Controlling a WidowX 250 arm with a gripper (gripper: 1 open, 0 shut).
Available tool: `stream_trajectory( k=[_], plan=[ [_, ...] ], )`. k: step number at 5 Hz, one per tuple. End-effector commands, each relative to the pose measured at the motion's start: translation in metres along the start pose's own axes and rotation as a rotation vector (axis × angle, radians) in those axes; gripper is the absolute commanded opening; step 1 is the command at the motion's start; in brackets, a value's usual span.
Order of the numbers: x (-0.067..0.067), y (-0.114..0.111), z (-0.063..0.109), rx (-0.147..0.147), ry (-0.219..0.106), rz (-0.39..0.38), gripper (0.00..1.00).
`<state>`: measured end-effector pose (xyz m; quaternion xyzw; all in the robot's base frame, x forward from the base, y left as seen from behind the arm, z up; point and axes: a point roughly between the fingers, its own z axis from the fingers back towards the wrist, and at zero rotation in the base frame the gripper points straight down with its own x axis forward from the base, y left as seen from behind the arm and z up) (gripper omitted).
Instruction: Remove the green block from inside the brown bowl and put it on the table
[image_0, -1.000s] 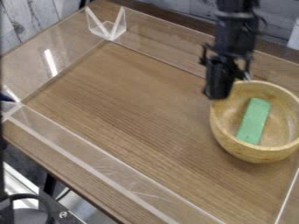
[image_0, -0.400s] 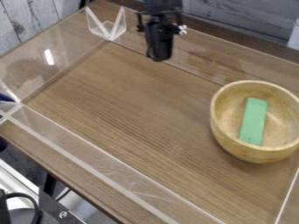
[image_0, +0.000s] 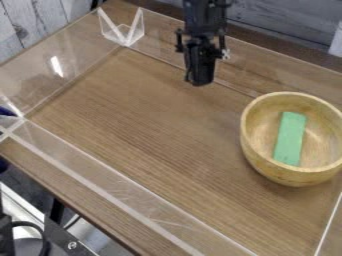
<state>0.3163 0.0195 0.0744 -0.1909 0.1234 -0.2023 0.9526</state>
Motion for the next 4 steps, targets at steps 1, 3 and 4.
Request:
stream_trajectory(
  k=[1,3,4],
  plan=[
    [0.0108,0.0054,0.0096,0.055,-0.053,-0.024,0.0],
    [0.0149,0.0121,0.0011,0.051,-0.045,-0.044,0.0],
    [0.0131,0.0118,0.0006,0.03,-0.037,-0.055,0.0]
  ],
)
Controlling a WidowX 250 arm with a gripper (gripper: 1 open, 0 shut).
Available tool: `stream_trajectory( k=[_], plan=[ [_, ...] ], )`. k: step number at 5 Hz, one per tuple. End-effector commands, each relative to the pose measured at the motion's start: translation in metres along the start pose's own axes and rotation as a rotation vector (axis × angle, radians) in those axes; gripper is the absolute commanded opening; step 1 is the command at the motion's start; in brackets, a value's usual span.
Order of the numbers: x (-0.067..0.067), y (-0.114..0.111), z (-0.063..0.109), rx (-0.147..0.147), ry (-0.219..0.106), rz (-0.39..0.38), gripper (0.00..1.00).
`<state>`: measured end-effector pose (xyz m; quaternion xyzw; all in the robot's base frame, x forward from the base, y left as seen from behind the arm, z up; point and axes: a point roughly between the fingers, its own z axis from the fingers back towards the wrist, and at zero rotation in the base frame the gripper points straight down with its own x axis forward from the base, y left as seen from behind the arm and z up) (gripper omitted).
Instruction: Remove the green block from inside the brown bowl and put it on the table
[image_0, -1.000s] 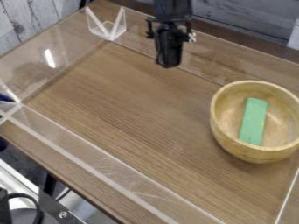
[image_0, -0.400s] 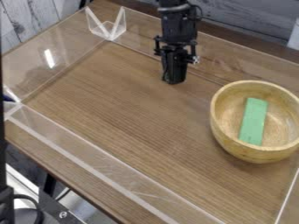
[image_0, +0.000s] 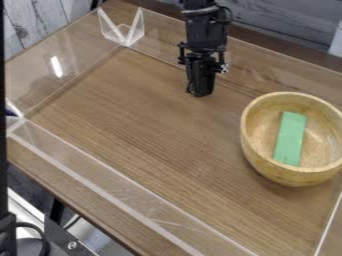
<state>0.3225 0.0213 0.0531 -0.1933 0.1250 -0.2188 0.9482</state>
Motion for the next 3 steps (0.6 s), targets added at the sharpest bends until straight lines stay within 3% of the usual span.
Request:
stream_trajectory(
  k=[1,2,3],
  plan=[
    [0.003,-0.001,0.016,0.013,-0.039,-0.035,0.0],
    [0.002,-0.002,0.016,0.022,-0.03,-0.05,0.0],
    [-0.008,-0.006,0.027,0.059,-0.078,-0.031,0.0]
  ],
)
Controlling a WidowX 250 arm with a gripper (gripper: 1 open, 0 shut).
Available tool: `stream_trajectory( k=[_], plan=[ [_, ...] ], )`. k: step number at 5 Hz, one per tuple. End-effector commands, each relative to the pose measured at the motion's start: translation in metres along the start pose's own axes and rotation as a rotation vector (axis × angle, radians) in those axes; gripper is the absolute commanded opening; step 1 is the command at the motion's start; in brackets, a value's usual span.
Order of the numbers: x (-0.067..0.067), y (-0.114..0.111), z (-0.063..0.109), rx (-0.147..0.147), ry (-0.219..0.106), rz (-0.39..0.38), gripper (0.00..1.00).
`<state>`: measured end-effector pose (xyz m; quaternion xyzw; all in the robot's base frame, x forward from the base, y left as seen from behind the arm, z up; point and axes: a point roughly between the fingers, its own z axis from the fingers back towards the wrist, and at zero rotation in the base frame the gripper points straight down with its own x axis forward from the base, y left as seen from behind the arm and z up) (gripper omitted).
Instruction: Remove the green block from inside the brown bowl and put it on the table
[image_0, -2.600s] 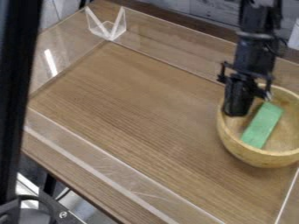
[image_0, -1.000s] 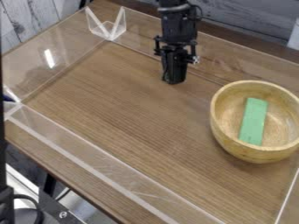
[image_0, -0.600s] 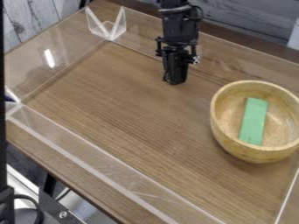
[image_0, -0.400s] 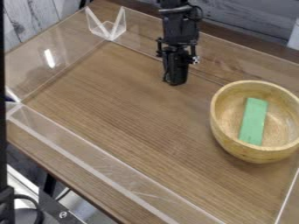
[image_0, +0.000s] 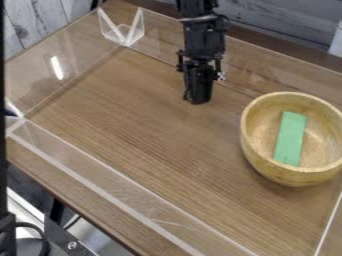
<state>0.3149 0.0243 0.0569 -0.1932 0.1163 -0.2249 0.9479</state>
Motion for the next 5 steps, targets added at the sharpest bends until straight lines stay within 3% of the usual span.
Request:
stream_trajectory(
  k=[1,2,3,4,5],
  plan=[
    [-0.012,-0.01,0.039,0.104,-0.124,0.02,0.0],
    [-0.033,0.006,0.056,0.088,-0.154,0.043,0.0],
    [-0.066,0.041,0.057,0.054,-0.175,0.098,0.0],
    [-0.089,0.065,0.064,0.056,-0.208,0.174,0.0],
    [-0.098,0.08,0.064,0.062,-0.222,0.219,0.0]
  ],
)
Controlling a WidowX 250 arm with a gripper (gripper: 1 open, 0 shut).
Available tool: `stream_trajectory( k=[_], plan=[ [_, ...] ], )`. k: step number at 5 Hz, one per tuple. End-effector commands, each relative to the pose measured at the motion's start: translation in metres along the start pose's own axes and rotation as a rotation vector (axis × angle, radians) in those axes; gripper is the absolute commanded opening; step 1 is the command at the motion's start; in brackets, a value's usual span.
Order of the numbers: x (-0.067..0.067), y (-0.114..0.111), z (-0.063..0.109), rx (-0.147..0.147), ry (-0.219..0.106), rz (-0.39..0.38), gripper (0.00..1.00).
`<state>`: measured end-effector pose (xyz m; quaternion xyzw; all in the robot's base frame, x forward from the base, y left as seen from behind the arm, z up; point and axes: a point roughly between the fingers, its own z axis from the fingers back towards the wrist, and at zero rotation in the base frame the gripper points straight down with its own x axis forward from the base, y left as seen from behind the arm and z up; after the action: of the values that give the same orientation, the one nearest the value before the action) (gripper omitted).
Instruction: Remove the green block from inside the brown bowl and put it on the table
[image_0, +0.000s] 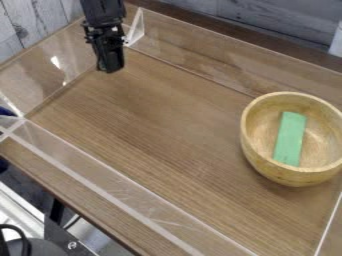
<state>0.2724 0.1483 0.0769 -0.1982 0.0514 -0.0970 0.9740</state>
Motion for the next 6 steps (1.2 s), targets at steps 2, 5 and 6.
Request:
stream_trajectory(
  k=[2,5,6],
  plan=[
    [0.03,0.008,-0.007,0.118,-0.069,0.022,0.0],
    [0.068,-0.01,-0.022,0.206,-0.047,-0.078,0.0],
    [0.065,-0.009,-0.029,0.185,-0.071,-0.064,0.0]
  ],
)
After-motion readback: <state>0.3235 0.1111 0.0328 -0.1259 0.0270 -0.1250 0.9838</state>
